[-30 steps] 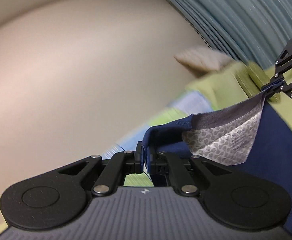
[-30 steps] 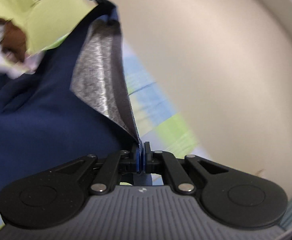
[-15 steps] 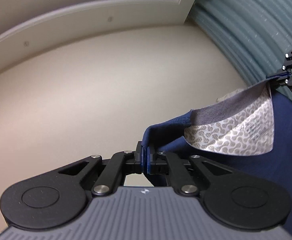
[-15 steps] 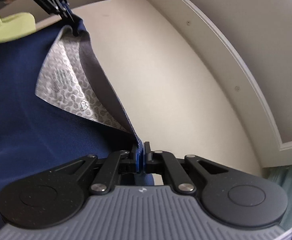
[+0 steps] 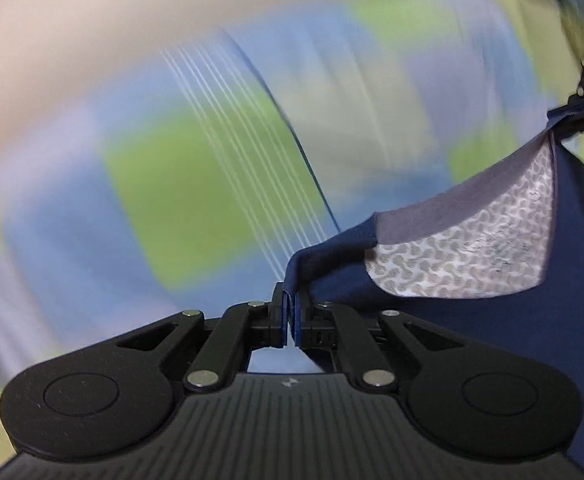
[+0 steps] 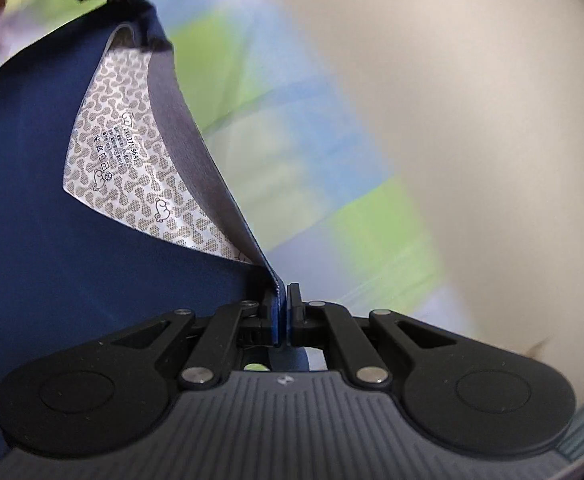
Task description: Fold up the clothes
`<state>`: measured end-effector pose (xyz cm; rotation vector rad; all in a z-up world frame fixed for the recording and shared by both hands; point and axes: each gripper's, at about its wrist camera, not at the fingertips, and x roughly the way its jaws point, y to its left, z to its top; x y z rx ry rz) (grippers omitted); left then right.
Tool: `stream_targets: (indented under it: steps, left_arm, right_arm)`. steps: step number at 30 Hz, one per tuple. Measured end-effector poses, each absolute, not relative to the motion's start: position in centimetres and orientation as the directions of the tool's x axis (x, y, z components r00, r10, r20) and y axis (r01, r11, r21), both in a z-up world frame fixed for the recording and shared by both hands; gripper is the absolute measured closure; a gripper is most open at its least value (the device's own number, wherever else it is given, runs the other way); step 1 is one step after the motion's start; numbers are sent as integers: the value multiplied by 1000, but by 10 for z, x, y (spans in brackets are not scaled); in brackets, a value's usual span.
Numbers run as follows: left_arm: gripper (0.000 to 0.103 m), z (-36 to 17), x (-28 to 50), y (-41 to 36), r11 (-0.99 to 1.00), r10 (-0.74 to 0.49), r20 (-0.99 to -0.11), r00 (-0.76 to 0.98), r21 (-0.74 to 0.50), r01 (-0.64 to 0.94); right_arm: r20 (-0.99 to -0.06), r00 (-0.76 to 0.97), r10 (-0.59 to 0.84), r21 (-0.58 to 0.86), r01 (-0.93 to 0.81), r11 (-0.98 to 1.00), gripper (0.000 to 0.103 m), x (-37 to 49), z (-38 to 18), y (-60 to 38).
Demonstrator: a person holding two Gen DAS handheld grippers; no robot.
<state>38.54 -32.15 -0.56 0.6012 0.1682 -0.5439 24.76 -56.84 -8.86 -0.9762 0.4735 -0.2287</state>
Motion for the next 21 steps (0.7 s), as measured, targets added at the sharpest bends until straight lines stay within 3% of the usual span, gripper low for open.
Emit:
stream_targets:
  steps: [5,6,7,8,9,10,12,15,19,21]
  left_arm:
    - [99,-103,449,-363,644,-351,-444,825,525,557]
    - [97,-123,461,-371,634,-332,-470,818,530,562]
    - [93,-131,469,-374,637,-322,-485,813,525,565]
    - [89,-127,472,-373,650,-321,-490,811,508,565]
    - [73,-122,474,-370,665,-319,-494,809,492,562]
    - [64,-116,475,-366,680,-317,-498,807,474,559]
    - [63,-94,469,-346,713,-328,-497,803,427,556]
    - [55,-71,448,-313,739,-334,-491,804,394,547]
    - [54,-54,380,-264,758,-402,-537,742,259,598]
    - [54,-55,343,-237,747,-452,-566,689,183,639]
  right_arm:
    - [-400,826,-397,-775,-73,628,103,296,-191,-603]
    - [-406,823,-398,-770,-74,634,97,302,-200,-604]
    - [-420,815,-399,-763,-79,642,82,308,-211,-608]
    - [-438,804,-403,-751,-81,655,80,314,-220,-613]
    - [-445,801,-402,-741,-76,667,80,317,-219,-613]
    - [-450,801,-394,-712,-56,700,74,317,-209,-612]
    - [-478,799,-364,-626,-19,779,61,313,-171,-613]
    - [-501,812,-299,-485,23,874,54,276,-123,-612]
    - [-524,829,-195,-284,45,958,38,183,-72,-592]
    - [-529,835,-153,-198,54,979,35,138,-61,-581]
